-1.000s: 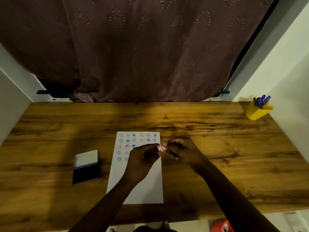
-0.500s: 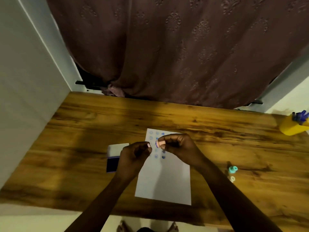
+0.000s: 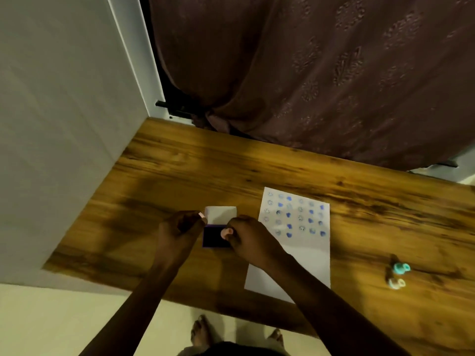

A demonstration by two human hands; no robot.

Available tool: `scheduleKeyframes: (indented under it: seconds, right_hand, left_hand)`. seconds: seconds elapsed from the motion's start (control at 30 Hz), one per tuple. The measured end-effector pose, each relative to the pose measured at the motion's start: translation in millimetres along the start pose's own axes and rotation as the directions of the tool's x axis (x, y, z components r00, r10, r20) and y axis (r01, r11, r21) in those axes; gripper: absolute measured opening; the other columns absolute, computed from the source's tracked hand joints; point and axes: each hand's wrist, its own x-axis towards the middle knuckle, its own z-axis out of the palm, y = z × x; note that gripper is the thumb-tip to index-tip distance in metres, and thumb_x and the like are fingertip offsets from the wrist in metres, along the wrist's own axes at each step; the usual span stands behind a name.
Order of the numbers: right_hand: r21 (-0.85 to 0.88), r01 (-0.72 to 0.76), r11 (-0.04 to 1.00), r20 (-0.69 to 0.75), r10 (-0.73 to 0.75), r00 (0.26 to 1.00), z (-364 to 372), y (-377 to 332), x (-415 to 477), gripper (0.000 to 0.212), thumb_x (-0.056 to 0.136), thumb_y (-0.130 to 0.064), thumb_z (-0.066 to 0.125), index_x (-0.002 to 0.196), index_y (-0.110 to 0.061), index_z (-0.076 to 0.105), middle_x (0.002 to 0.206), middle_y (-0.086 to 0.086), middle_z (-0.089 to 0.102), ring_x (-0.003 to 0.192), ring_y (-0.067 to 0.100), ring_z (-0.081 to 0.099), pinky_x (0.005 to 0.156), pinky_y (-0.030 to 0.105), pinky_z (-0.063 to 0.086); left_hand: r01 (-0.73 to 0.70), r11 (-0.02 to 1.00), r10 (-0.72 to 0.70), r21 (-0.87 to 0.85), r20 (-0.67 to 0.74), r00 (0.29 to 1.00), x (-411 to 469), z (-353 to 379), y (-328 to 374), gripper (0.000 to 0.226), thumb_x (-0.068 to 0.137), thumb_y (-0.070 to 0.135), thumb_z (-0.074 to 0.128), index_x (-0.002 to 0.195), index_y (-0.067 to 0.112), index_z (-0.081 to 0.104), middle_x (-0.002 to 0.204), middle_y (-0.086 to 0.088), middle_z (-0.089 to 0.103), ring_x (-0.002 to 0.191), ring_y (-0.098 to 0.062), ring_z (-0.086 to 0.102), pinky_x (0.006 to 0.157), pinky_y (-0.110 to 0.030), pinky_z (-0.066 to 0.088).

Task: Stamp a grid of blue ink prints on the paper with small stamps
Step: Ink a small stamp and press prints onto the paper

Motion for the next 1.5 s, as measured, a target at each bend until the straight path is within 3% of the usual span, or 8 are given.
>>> scheduleKeyframes:
  seconds: [0.1,0.37,0.7,0.83,1.07,1.2,1.33,1.5]
  right_hand:
    - [-0.086,0.027,0.996,0.045,-0.023,0.999,12,-7,6,0.023,0.098,-0.026,0.062,0.118,-0.014,0.063,0.123,0.008,0.065,0.119,0.025,0.060,0.097,0.035,0.053]
    - [-0.217,0.043,0.975,0.101,-0.021,0.995,23,-11,11,0.030,0.092,-0.017,0.068,0.121,-0.013,0.063,0.129,0.010,0.062,0.124,0.027,0.056,0.103,0.040,0.052]
    - [-0.327,0.005,0.945,0.122,0.037,0.992,34,-22,8,0.037,0.093,-0.018,0.068,0.129,-0.012,0.061,0.136,0.013,0.059,0.129,0.031,0.054,0.111,0.043,0.046]
    - [-0.342,-0.009,0.940,0.096,0.044,0.994,33,-28,9,0.032,0.095,-0.015,0.066,0.127,-0.010,0.065,0.131,0.014,0.064,0.124,0.032,0.059,0.107,0.044,0.049]
    - [-0.239,-0.051,0.970,0.034,0.061,0.998,27,-27,7,0.027,0.099,-0.017,0.061,0.124,-0.006,0.065,0.127,0.016,0.066,0.119,0.033,0.062,0.101,0.043,0.053]
    - [0.090,-0.100,0.991,-0.093,0.109,0.990,23,-15,0,0.014,0.097,-0.020,0.063,0.107,-0.014,0.071,0.113,0.008,0.073,0.107,0.022,0.068,0.091,0.033,0.056]
    - [0.390,-0.152,0.908,-0.206,0.247,0.947,2,3,-13,0.014,0.094,-0.028,0.068,0.099,-0.018,0.076,0.098,-0.003,0.077,0.091,0.005,0.069,0.082,0.023,0.056]
    - [0.381,-0.290,0.878,-0.300,0.414,0.860,-32,56,-51,0.023,0.091,-0.037,0.074,0.104,-0.018,0.076,0.101,-0.005,0.076,0.089,0.001,0.067,0.082,0.014,0.045]
  left_hand:
    - [0.018,1.000,-0.018,0.015,-0.002,1.000,0,-6,-5,0.009,0.089,0.023,0.077,0.097,0.023,0.078,0.092,0.011,0.081,0.085,-0.003,0.076,0.071,-0.030,0.061]
    - [0.001,1.000,-0.001,0.022,0.014,1.000,-3,-11,-8,0.020,0.089,0.014,0.074,0.088,0.033,0.074,0.082,0.028,0.076,0.077,0.008,0.072,0.061,-0.012,0.056]
    - [0.016,0.999,-0.017,0.028,0.020,1.000,-6,-11,-18,0.012,0.090,0.014,0.073,0.093,0.025,0.076,0.088,0.018,0.078,0.081,0.002,0.074,0.063,-0.014,0.055]
    - [0.022,1.000,-0.022,0.009,0.027,0.999,-5,-7,-17,0.012,0.089,0.019,0.076,0.101,0.019,0.078,0.093,0.005,0.081,0.086,-0.003,0.076,0.073,-0.025,0.060]
    - [-0.047,0.999,0.047,-0.011,0.037,0.998,-10,2,4,0.011,0.091,0.017,0.074,0.100,0.015,0.079,0.087,0.007,0.081,0.083,-0.001,0.076,0.064,-0.016,0.058]
    - [-0.053,0.999,0.054,-0.011,0.060,0.997,-14,13,9,0.007,0.090,0.015,0.074,0.095,0.017,0.079,0.080,0.018,0.079,0.079,0.001,0.076,0.062,-0.010,0.055]
    - [-0.056,0.998,0.055,0.012,0.103,0.993,-20,30,11,0.008,0.090,0.014,0.073,0.095,0.018,0.077,0.080,0.024,0.078,0.078,0.003,0.075,0.065,-0.009,0.055]
    - [-0.030,0.999,0.027,0.016,0.168,0.985,-27,62,9,0.008,0.087,0.025,0.077,0.095,0.026,0.077,0.093,0.008,0.079,0.089,-0.009,0.076,0.086,-0.033,0.061]
